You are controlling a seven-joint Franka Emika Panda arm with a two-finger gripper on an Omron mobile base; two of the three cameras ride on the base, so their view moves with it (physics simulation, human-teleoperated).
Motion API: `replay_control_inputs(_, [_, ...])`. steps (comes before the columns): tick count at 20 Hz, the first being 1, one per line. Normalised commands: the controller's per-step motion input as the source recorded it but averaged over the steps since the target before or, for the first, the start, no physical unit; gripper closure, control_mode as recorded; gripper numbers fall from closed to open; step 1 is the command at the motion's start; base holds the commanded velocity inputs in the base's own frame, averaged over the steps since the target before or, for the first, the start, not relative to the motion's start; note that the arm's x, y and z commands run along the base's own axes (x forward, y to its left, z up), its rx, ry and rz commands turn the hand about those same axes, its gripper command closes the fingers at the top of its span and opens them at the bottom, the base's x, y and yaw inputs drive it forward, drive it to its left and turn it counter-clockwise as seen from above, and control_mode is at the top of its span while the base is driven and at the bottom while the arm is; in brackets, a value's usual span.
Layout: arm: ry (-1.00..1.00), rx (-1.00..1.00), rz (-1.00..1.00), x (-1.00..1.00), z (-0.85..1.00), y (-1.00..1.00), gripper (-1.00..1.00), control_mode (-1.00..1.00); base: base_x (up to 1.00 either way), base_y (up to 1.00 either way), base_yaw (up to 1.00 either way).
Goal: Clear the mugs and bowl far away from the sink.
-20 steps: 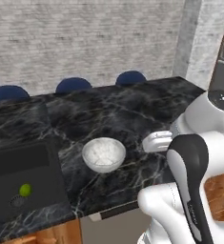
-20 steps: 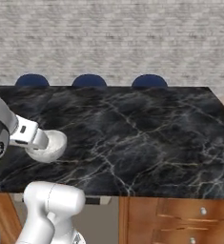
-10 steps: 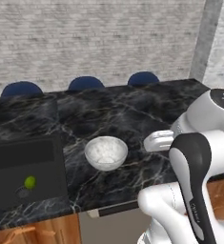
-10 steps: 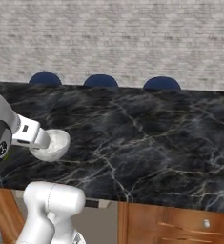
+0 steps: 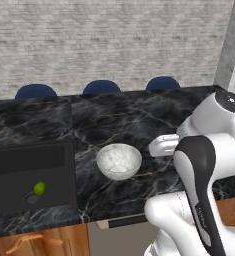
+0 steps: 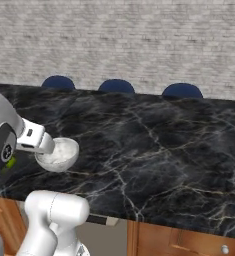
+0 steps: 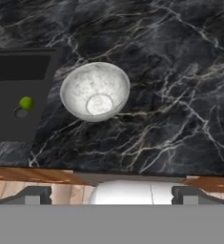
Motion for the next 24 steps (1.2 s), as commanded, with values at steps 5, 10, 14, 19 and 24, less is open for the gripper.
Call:
replay_control_inputs(5, [0.09,0.02,0.00,0.70,-0.03,-0.11,-1.00,-1.00,0.00,0.00,0.00])
replay_control_inputs(10, [0.23,0.02,0.00,0.49,-0.29,-0.18,-1.00,-1.00,0.00,0.00,0.00])
replay_control_inputs(14, [0.05,0.00,0.00,0.52,-0.42,-0.01,-1.00,-1.00,0.00,0.00,0.00])
replay_control_inputs(19, [-0.08,0.00,0.00,0.39,-0.52,0.00,-1.00,-1.00,0.00,0.00,0.00])
replay_control_inputs(24, [-0.02,0.03,0.00,0.41,-0.59,0.00,-1.00,-1.00,0.00,0.00,0.00])
